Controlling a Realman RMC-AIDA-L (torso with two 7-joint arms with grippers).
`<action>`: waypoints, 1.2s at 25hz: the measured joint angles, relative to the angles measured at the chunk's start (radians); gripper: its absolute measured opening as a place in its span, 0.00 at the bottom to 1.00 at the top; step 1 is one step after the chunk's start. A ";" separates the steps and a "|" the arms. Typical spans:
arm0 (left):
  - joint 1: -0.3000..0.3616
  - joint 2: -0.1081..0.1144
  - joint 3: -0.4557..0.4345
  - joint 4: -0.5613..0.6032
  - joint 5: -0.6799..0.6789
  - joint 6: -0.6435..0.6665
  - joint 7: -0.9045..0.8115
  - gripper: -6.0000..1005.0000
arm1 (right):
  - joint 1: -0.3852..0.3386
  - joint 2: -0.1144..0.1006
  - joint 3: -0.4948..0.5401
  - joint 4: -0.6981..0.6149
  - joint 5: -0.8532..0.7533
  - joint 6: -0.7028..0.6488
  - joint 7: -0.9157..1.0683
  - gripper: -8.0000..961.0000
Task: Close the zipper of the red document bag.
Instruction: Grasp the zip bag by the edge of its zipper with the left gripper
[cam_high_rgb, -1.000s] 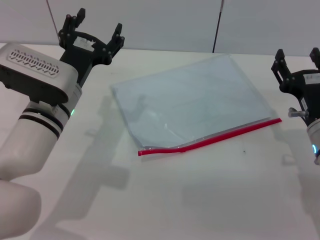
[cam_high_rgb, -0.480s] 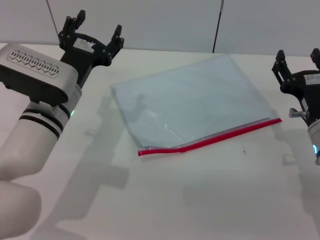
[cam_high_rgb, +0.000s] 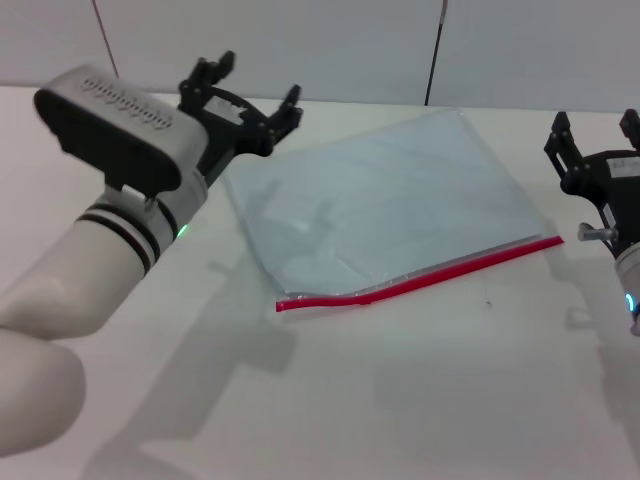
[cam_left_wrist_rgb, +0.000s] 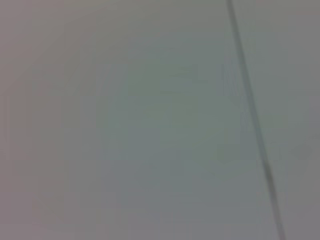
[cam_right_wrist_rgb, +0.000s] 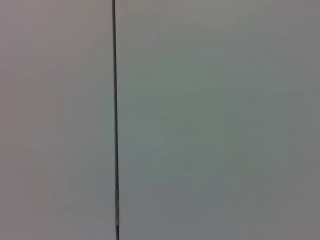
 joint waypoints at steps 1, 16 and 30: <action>0.011 0.011 -0.003 0.048 0.001 0.058 0.025 0.85 | 0.000 0.000 0.000 0.000 0.000 -0.001 0.000 0.83; 0.065 0.007 -0.247 0.531 0.111 1.114 0.321 0.85 | 0.009 -0.002 0.010 0.001 0.002 -0.026 0.001 0.83; -0.061 -0.031 -0.258 0.552 0.320 1.521 0.319 0.85 | 0.021 -0.002 0.015 0.011 0.002 -0.064 0.001 0.83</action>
